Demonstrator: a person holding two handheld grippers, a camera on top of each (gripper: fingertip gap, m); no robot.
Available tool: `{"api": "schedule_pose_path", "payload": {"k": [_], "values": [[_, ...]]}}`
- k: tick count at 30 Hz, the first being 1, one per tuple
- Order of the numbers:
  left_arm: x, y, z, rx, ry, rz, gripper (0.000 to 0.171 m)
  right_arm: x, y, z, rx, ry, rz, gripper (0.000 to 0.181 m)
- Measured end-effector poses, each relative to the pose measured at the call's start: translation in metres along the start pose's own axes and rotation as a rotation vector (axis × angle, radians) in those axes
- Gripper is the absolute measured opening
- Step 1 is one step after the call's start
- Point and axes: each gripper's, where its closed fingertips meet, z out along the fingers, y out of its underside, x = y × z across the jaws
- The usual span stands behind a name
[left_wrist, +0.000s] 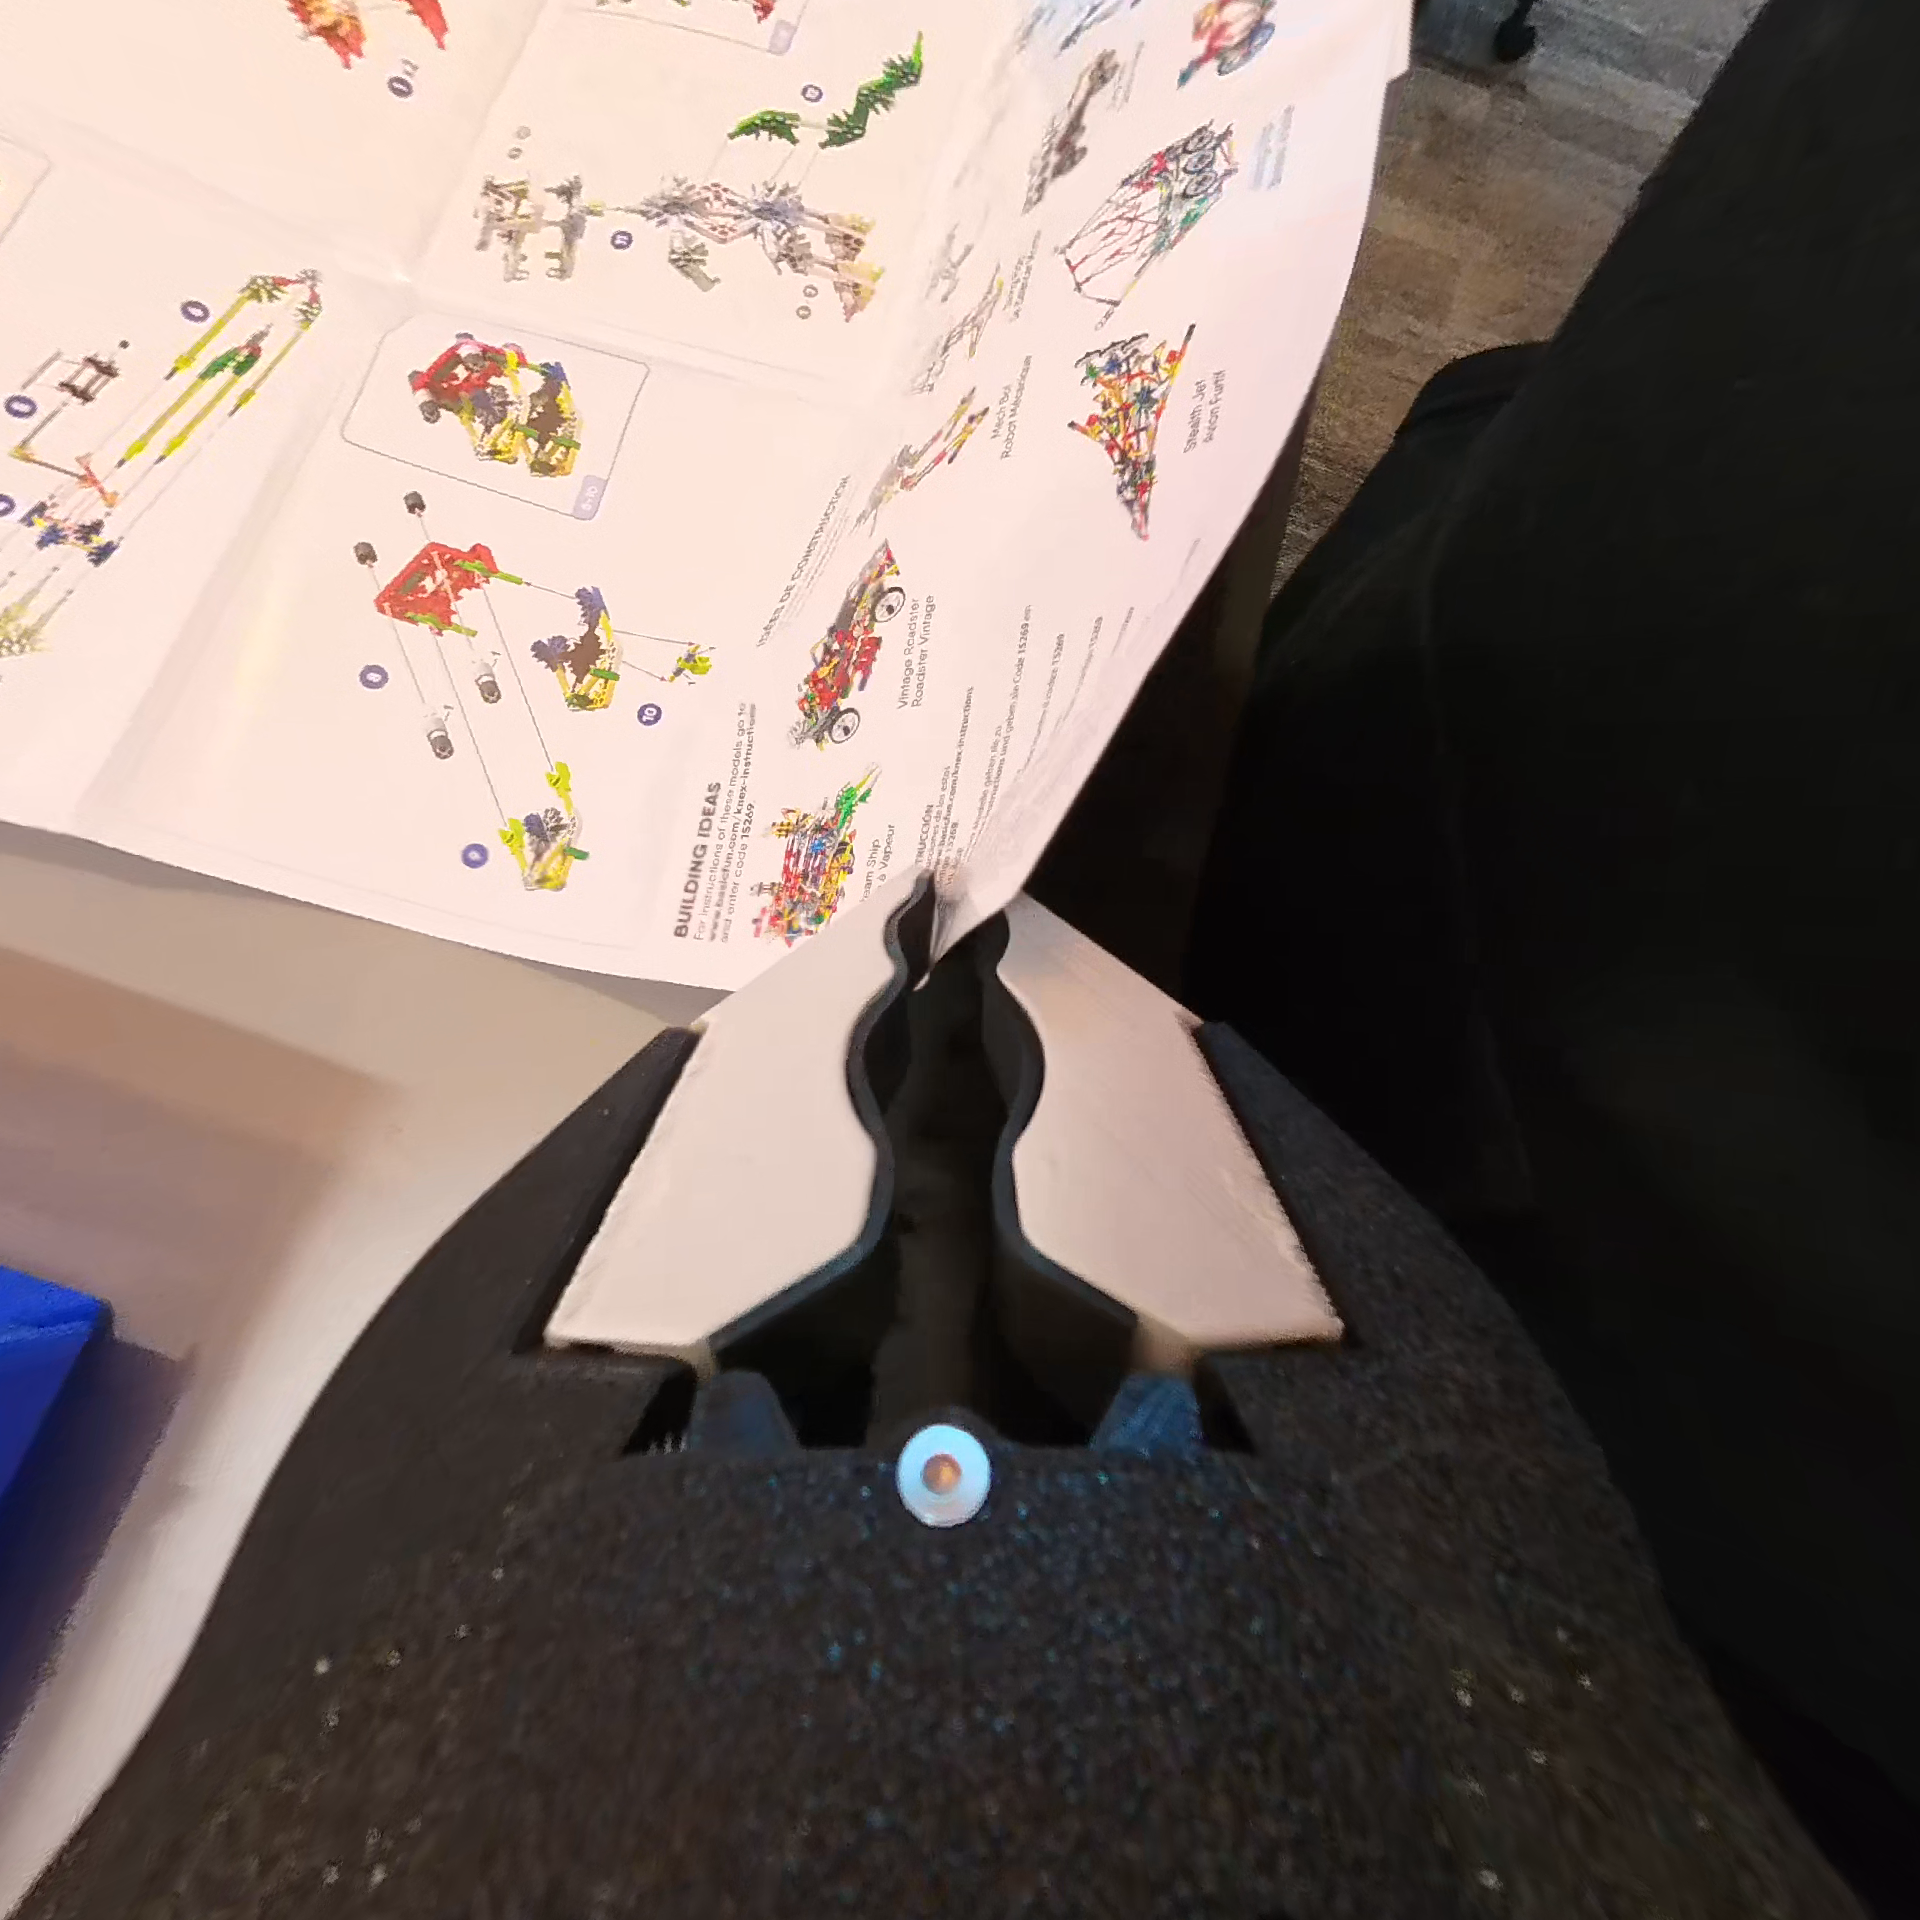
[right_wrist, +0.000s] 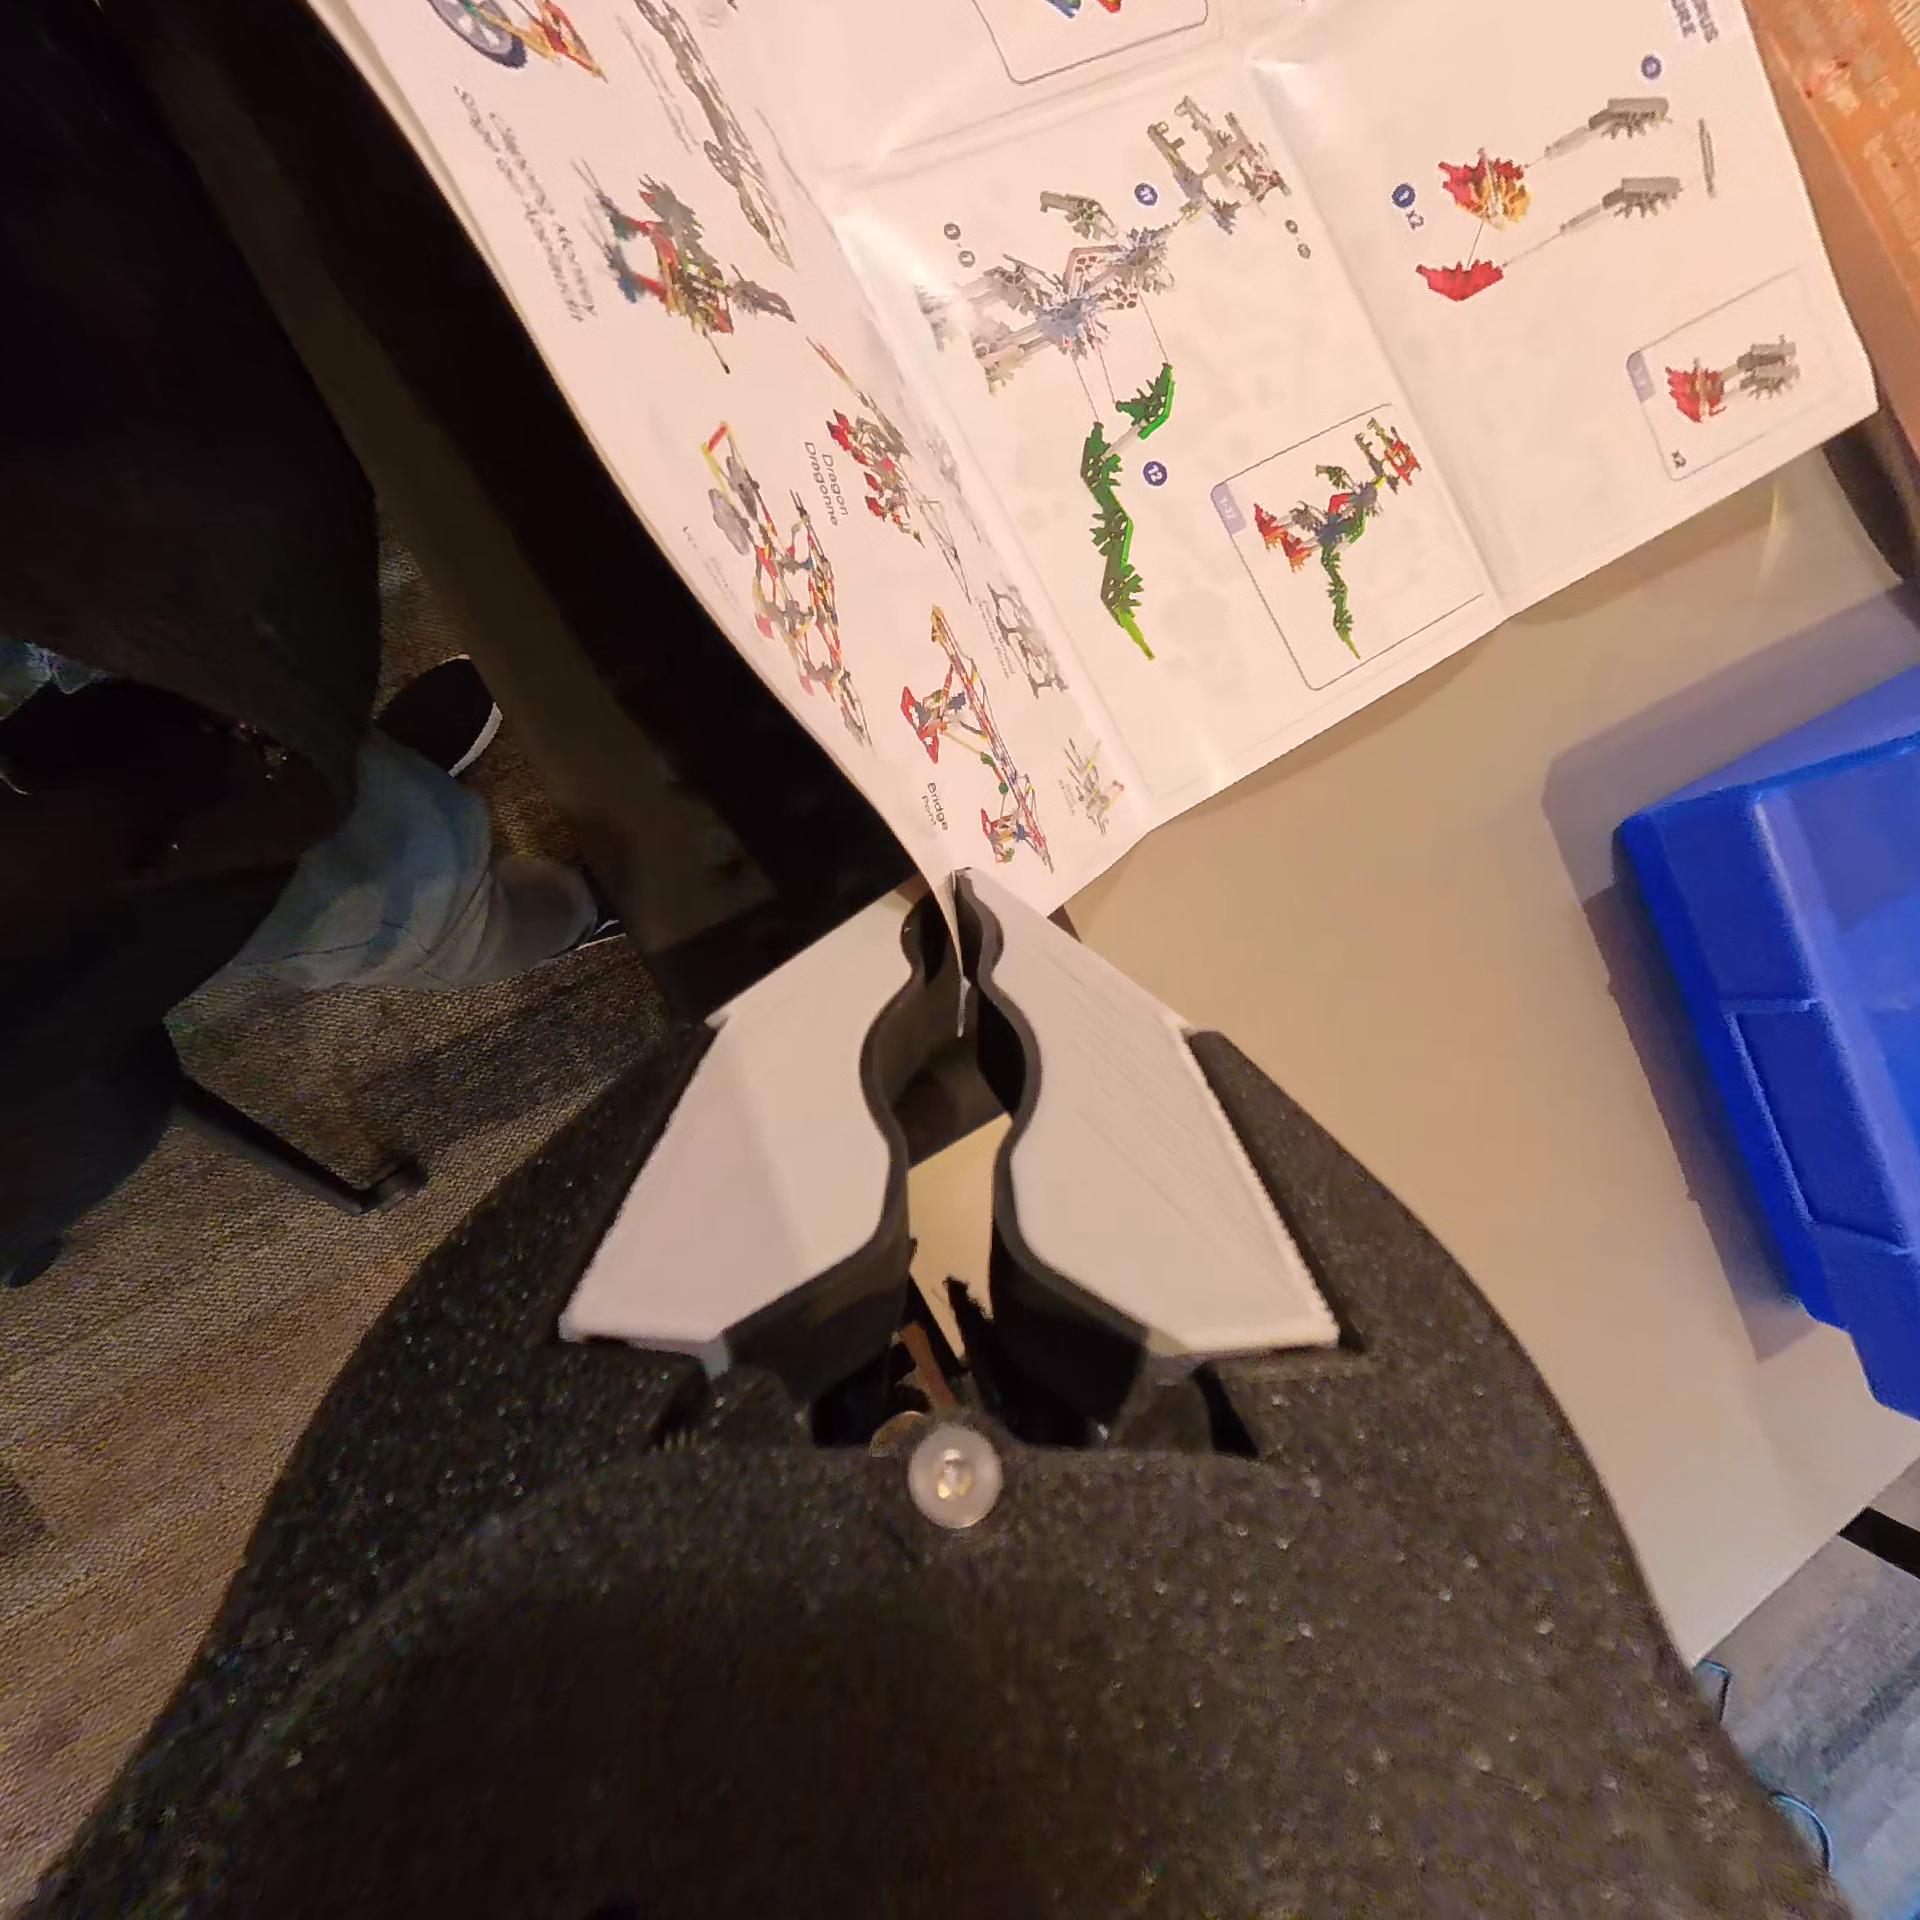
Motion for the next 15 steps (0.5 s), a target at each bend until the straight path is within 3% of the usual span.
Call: {"api": "schedule_pose_path", "payload": {"k": [15], "values": [[0.019, 0.000, 0.010, -0.015, 0.074, -0.006, 0.000, 0.002, 0.013, 0.003, -0.038, -0.004, 0.019, 0.000]]}}
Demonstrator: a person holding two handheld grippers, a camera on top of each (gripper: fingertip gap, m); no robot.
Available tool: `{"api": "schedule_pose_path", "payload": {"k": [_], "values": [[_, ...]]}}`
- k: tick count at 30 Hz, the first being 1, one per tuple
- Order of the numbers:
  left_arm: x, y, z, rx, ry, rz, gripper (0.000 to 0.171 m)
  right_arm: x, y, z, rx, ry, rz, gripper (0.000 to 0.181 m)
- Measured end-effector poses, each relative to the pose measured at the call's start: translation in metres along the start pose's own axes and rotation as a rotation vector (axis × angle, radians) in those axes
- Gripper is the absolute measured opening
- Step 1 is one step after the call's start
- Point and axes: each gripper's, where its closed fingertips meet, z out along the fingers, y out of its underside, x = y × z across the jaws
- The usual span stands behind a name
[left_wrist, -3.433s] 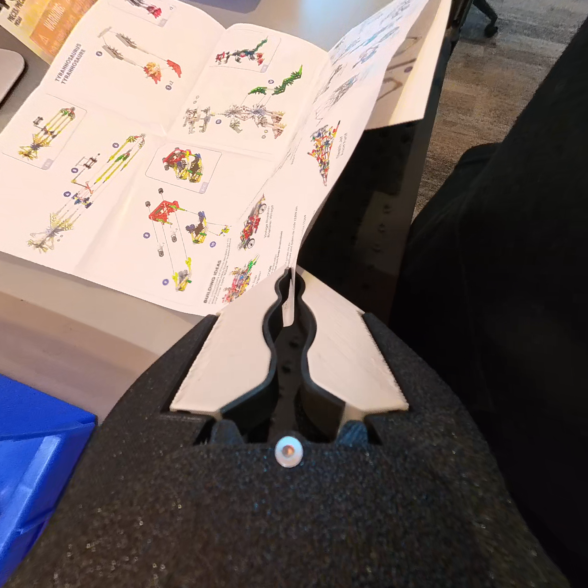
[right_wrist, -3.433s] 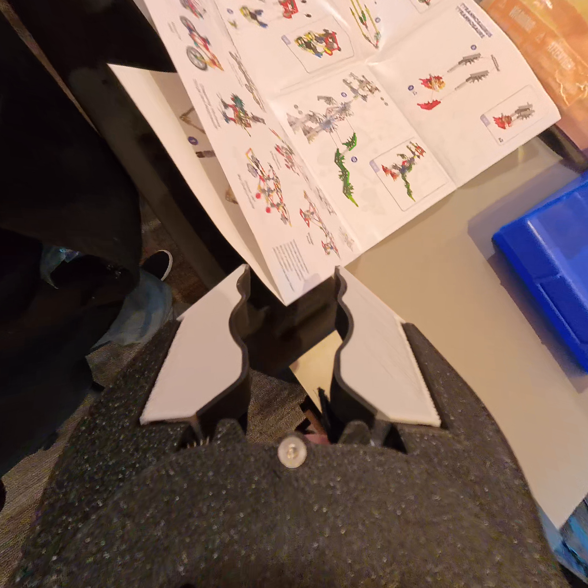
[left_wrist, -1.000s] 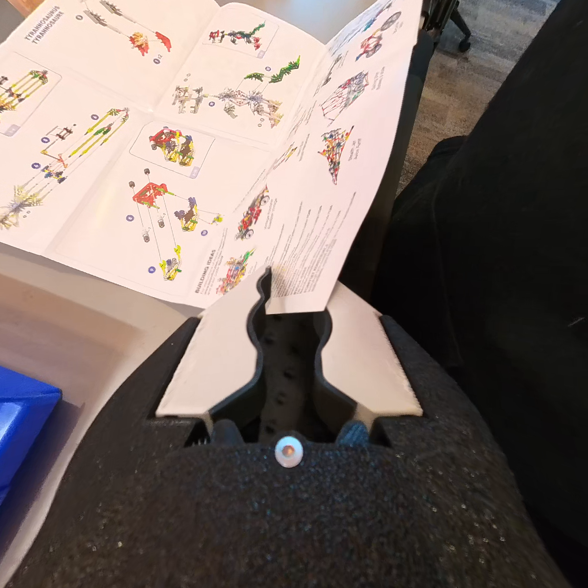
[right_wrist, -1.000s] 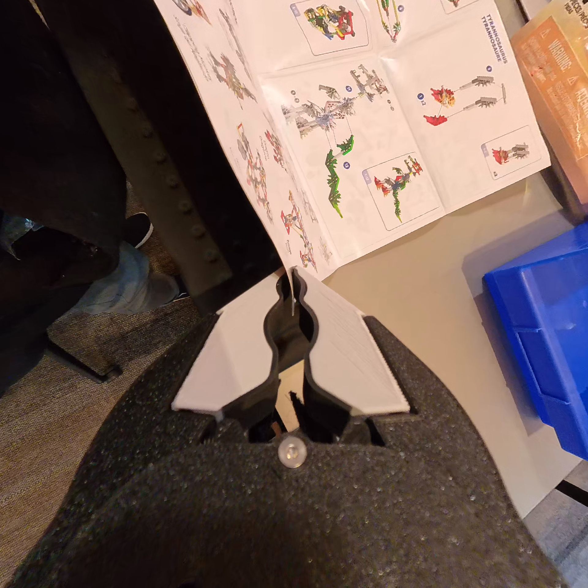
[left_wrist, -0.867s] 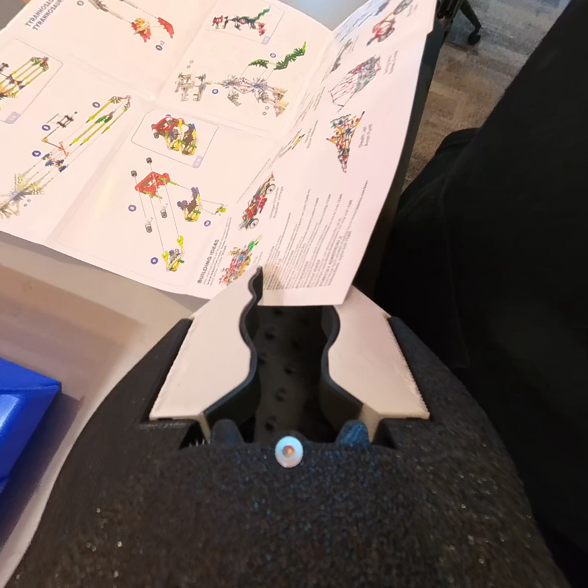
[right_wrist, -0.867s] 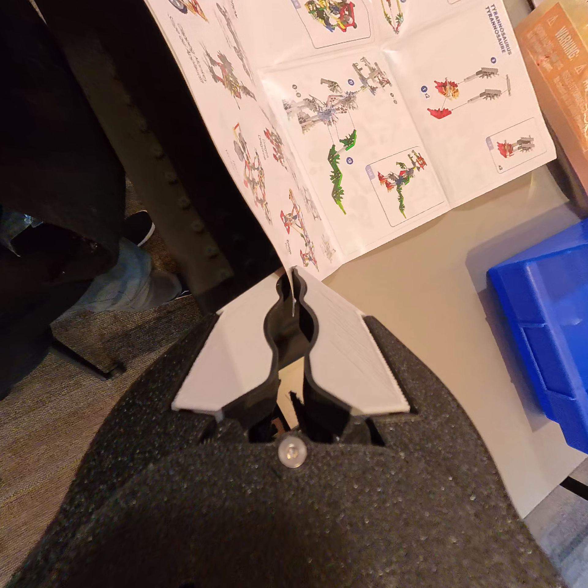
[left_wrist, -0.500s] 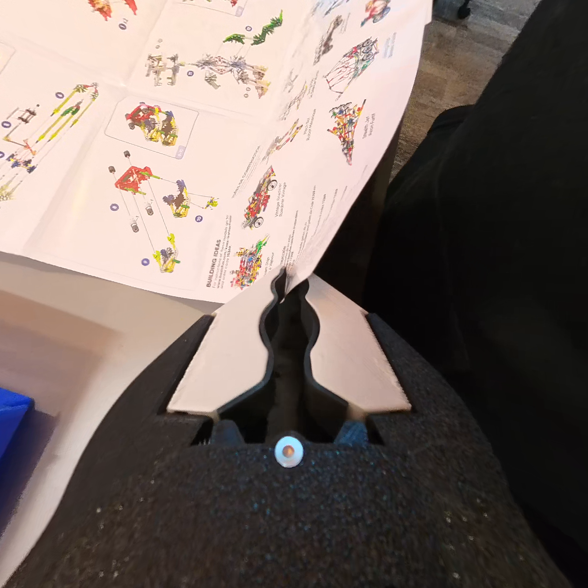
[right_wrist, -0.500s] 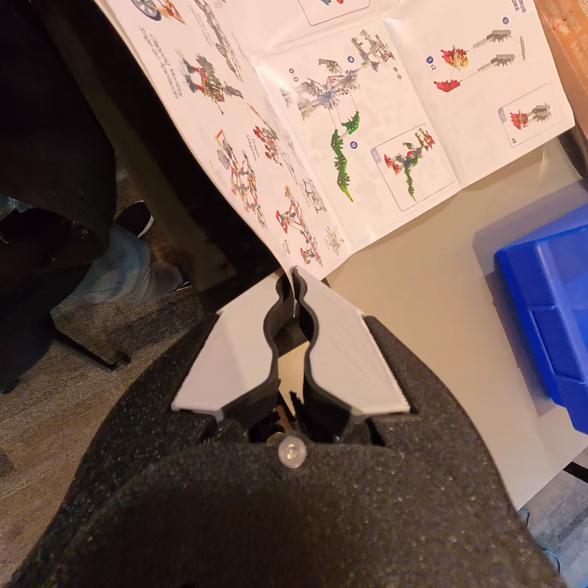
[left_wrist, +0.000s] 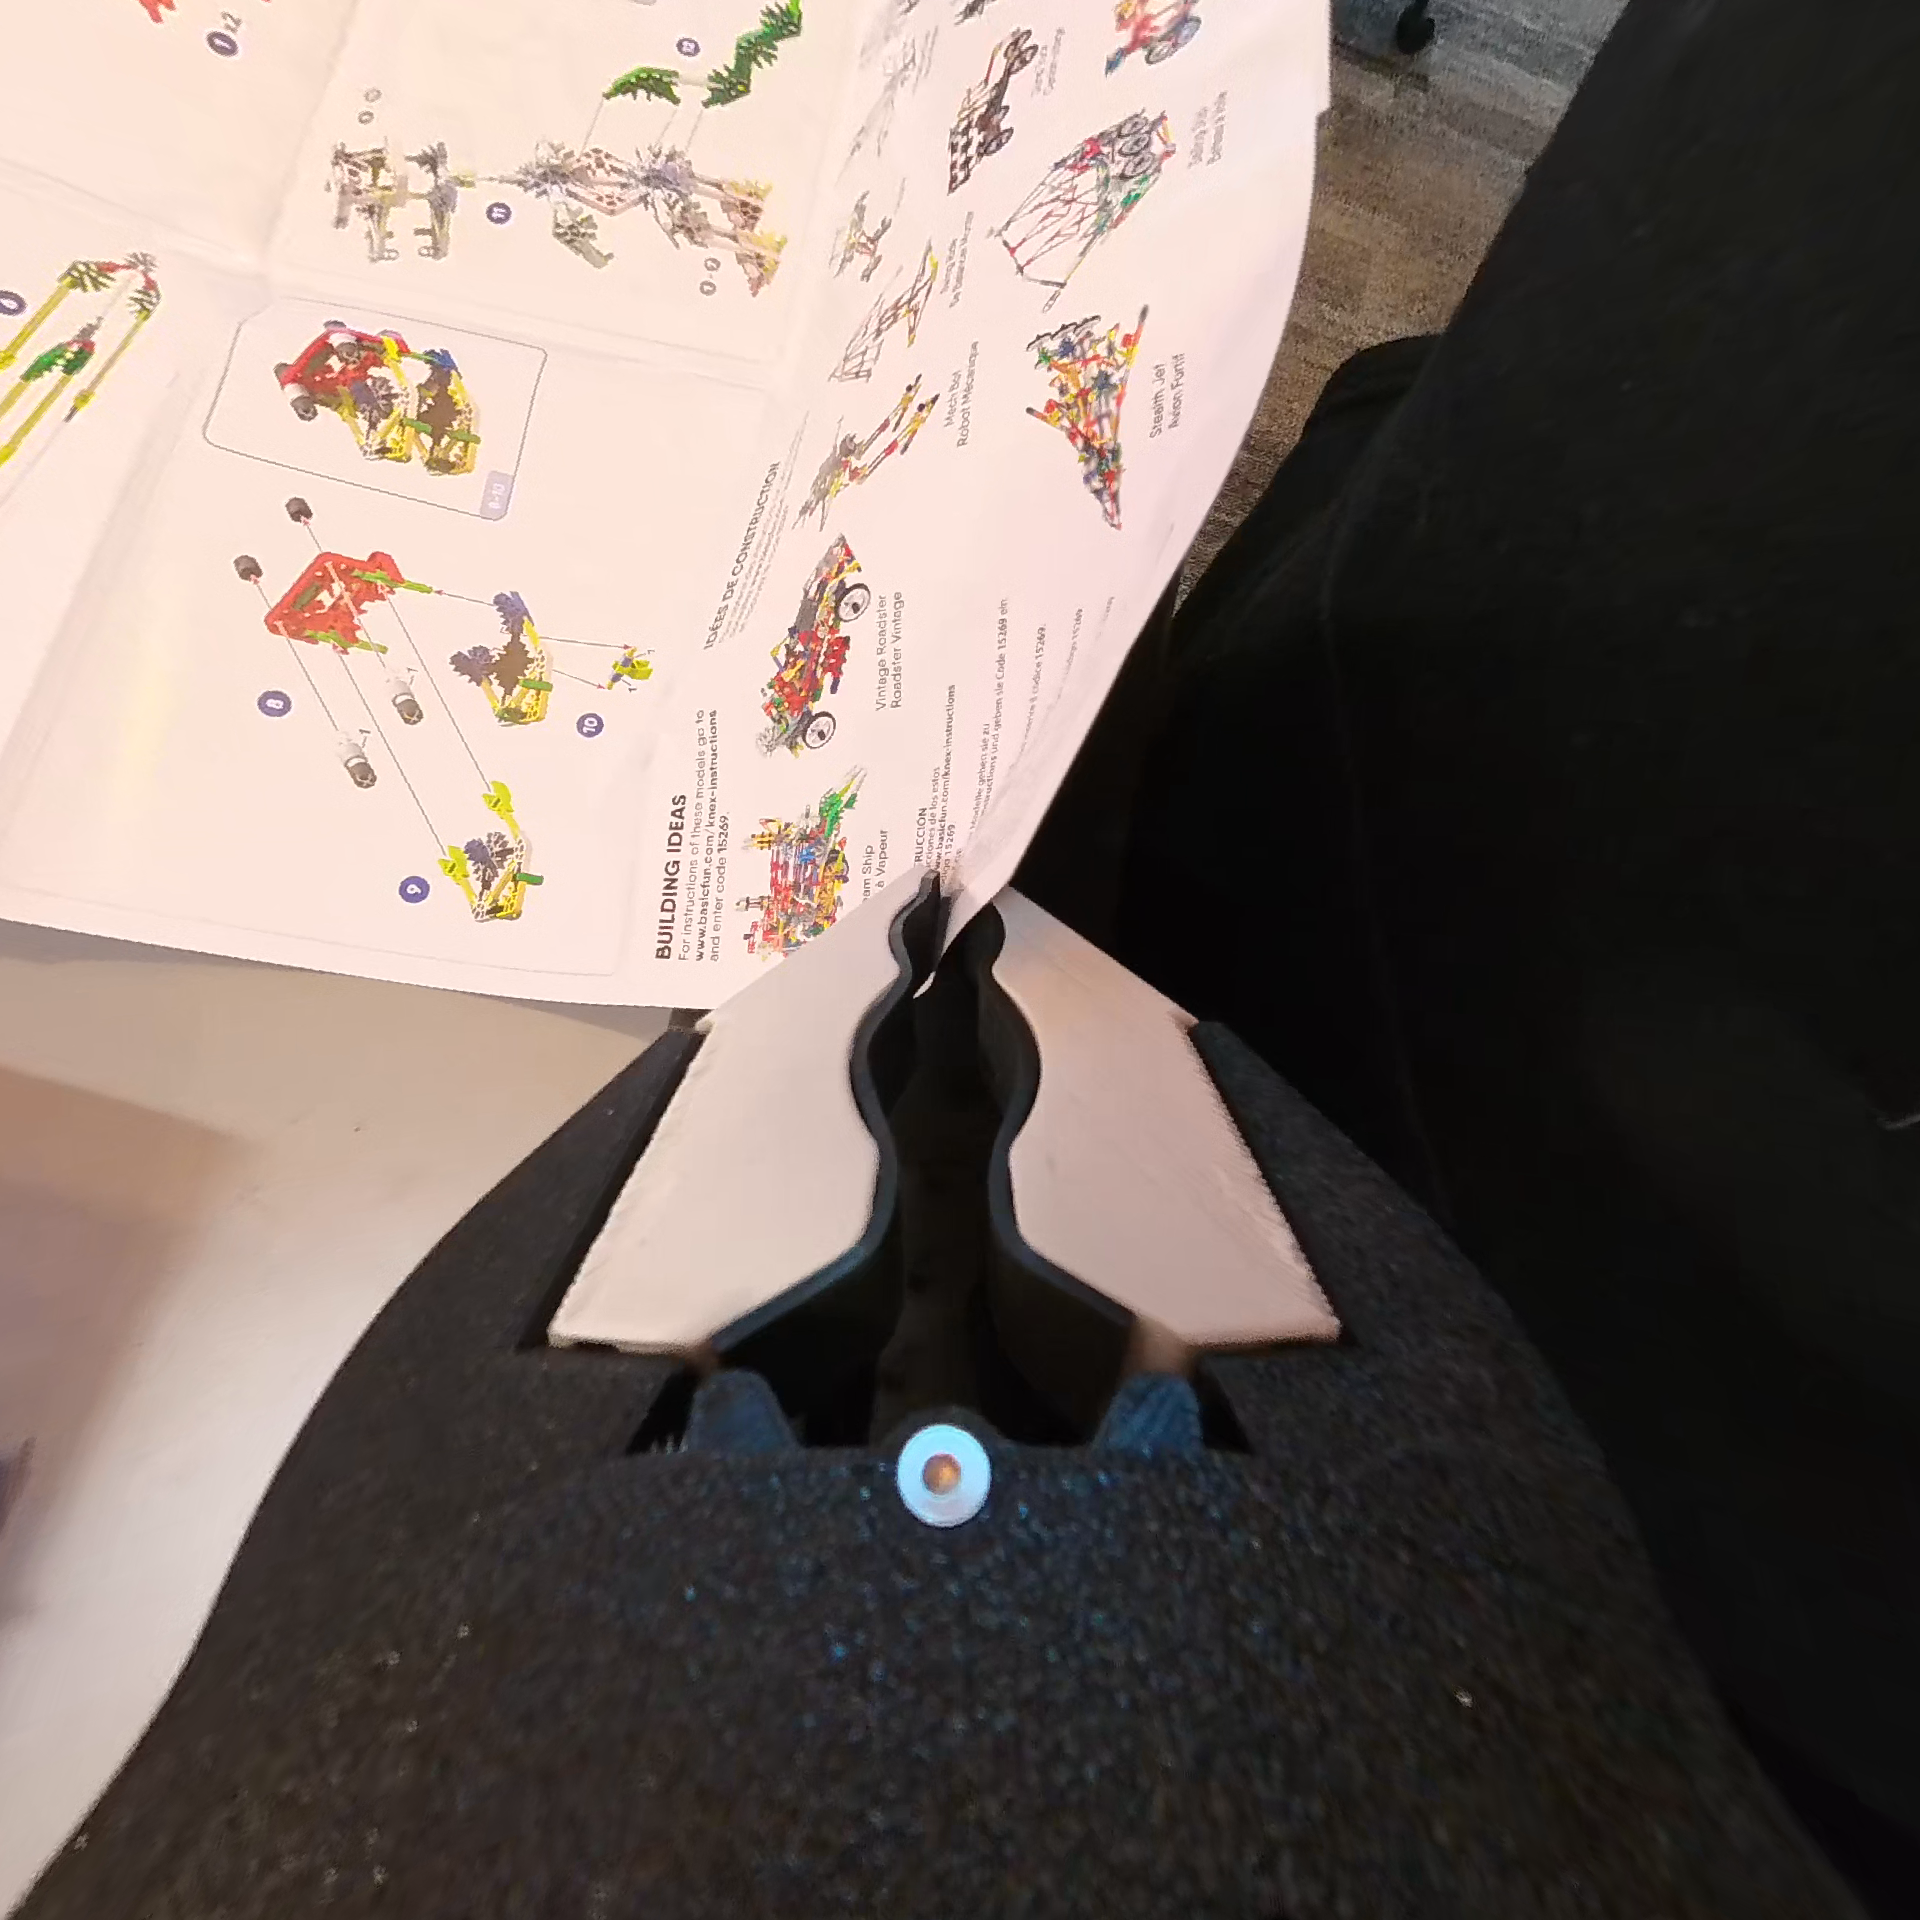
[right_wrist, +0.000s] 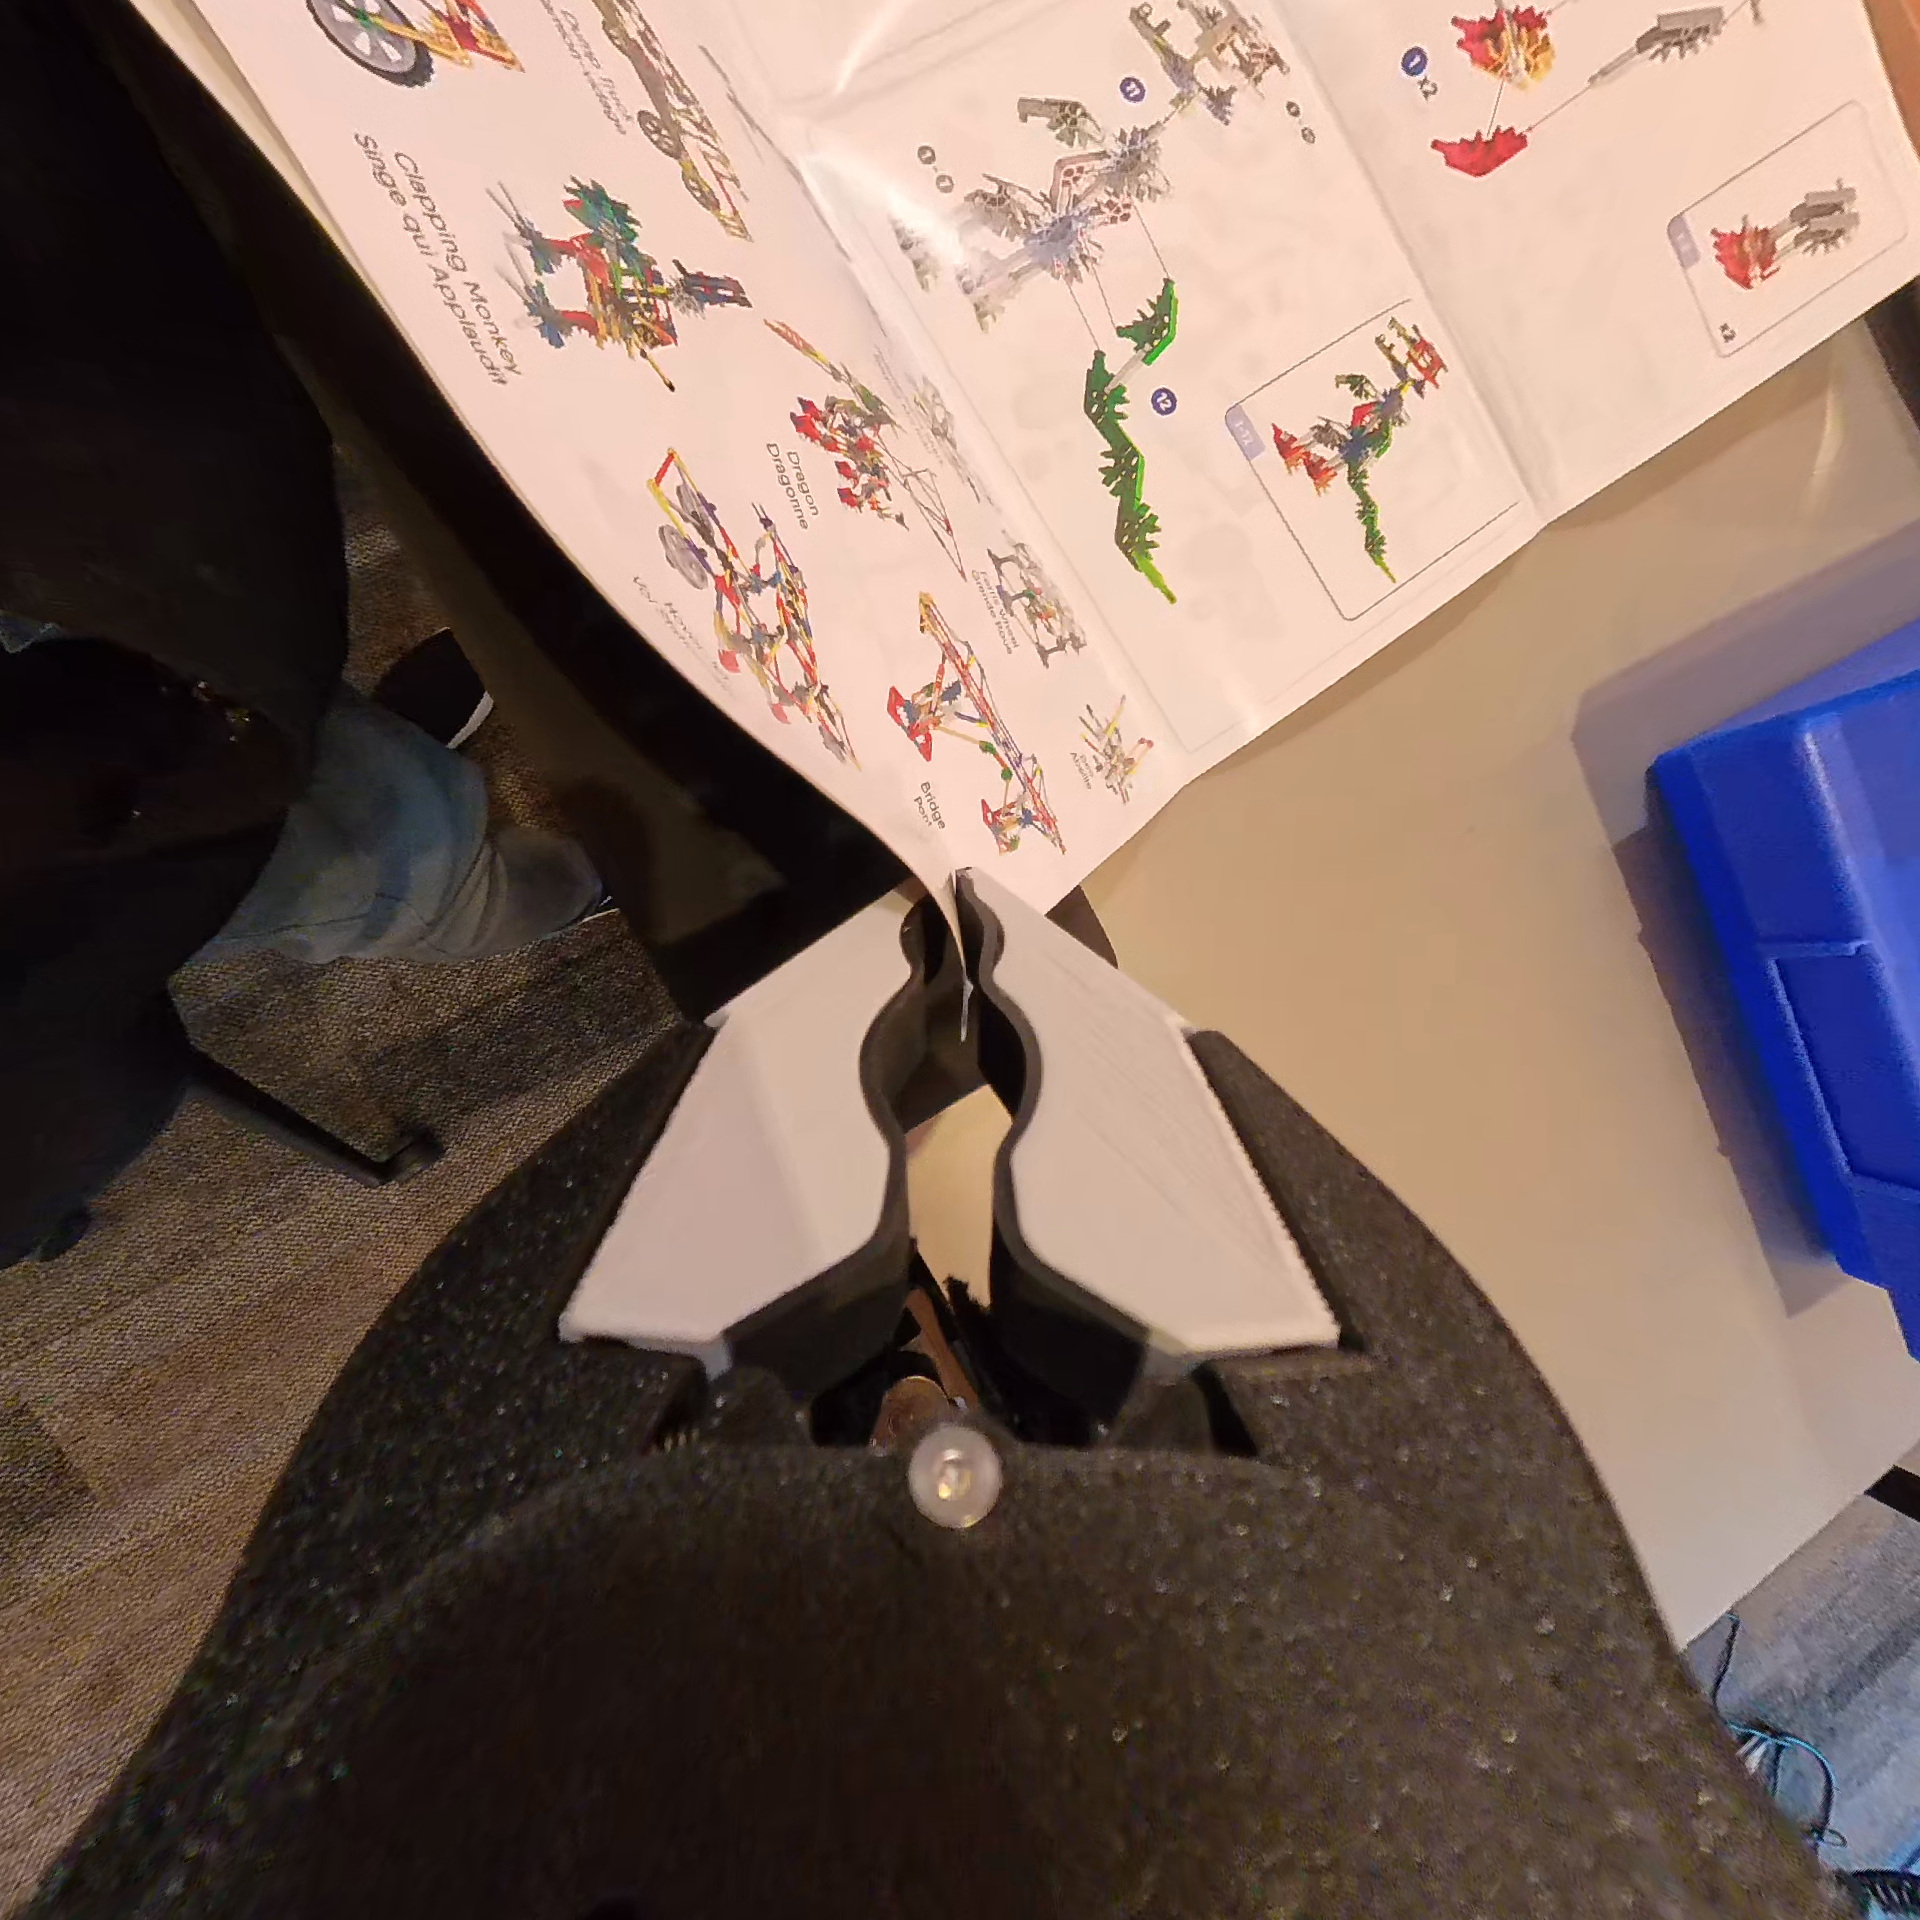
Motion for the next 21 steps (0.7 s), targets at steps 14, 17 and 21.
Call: {"api": "schedule_pose_path", "payload": {"k": [14, 17, 21], "values": [[0.0070, 0.0061, 0.0068, -0.026, 0.036, -0.004, 0.000, -0.0027, 0.0063, 0.0042, -0.023, -0.025, 0.005, 0.000], [0.0084, 0.0070, 0.0068, -0.027, 0.043, -0.008, 0.000, -0.0027, 0.0070, 0.0046, -0.025, -0.029, 0.004, 0.000], [0.0101, 0.0087, 0.0073, -0.035, 0.050, -0.013, 0.000, -0.0035, 0.0077, 0.0059, -0.028, -0.036, 0.004, 0.000]]}}
